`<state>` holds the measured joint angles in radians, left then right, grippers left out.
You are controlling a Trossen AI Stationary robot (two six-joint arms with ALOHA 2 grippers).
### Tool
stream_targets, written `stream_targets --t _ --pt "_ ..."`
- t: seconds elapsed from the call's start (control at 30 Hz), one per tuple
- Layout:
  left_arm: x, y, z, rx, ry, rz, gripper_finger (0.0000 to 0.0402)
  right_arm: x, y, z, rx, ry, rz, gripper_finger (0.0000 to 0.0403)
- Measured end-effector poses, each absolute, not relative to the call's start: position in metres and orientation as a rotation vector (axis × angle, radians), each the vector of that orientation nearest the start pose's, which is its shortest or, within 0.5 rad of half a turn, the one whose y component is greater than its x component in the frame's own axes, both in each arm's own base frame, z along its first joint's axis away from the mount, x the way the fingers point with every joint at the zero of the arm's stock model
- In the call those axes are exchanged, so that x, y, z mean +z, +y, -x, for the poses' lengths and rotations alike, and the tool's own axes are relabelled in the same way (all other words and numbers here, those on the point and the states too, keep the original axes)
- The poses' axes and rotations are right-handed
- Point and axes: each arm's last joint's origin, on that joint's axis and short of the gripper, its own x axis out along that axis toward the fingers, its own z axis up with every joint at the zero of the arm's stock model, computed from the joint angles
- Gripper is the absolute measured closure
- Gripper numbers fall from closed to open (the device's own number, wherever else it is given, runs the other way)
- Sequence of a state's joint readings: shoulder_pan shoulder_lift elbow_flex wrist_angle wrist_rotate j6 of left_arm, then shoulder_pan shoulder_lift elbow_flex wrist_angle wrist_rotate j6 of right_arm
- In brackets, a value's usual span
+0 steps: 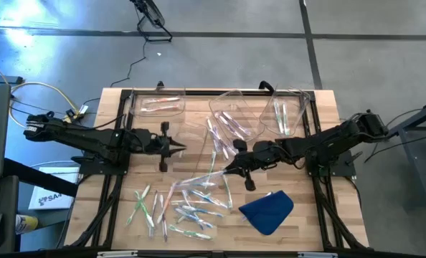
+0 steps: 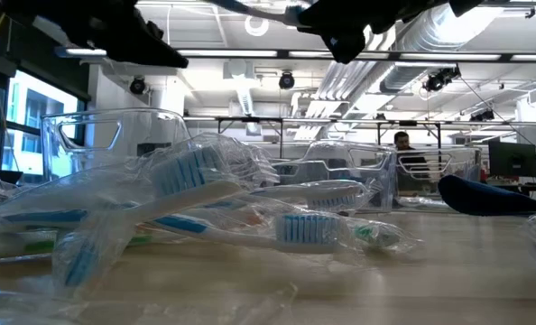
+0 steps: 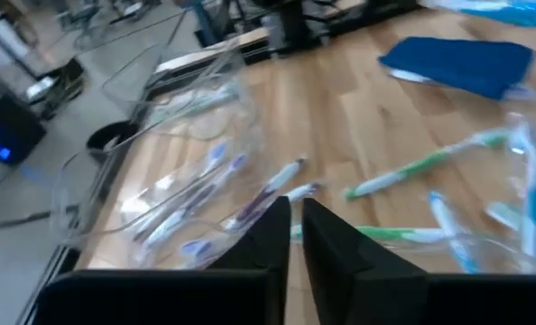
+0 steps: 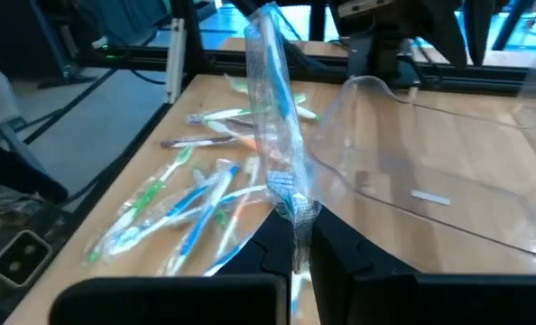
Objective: Pick & Place Toothbrushes
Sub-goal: Put the blue toothbrush into the bottom transparent bin
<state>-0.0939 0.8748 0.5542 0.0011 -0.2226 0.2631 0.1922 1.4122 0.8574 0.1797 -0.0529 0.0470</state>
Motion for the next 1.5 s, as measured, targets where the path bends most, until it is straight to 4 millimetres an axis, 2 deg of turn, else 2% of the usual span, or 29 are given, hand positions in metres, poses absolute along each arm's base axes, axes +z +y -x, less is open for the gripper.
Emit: stream_targets --t 0.2,0.37,0.5,0.67,0.9,1.03,1.23,1.5 --pt "0.257 0.004 -0.194 0.07 0.315 -0.257 0.0301 0.254 0.052 -0.302 0.214 0.364 -0.001 0.0393" --pt "0.265 0.011 -0.196 0.022 0.227 -0.234 0.0272 0.258 0.05 -0.299 0.209 0.358 -0.002 0.0393" --pt "0.277 0.014 -0.197 -0.029 0.095 -0.263 0.0269 0.27 0.049 -0.293 0.207 0.312 -0.004 0.0393" --pt "0.29 0.013 -0.197 -0.034 -0.036 -0.399 0.0268 0.293 0.047 -0.281 0.209 0.205 -0.009 0.0393" --pt "0.298 0.011 -0.196 -0.068 -0.135 -0.509 0.0268 0.32 0.043 -0.266 0.164 0.049 0.04 0.0393" --pt "0.303 0.009 -0.195 -0.118 -0.207 -0.519 0.0268 0.322 0.042 -0.265 0.12 0.039 0.062 0.0393" --pt "0.312 0.009 -0.194 -0.102 -0.304 -0.535 0.0268 0.318 0.041 -0.268 0.088 0.058 0.065 0.0393" --pt "0.299 -0.002 -0.224 -0.165 -0.371 -0.54 0.0268 0.315 0.042 -0.275 0.072 0.033 0.088 0.0393"
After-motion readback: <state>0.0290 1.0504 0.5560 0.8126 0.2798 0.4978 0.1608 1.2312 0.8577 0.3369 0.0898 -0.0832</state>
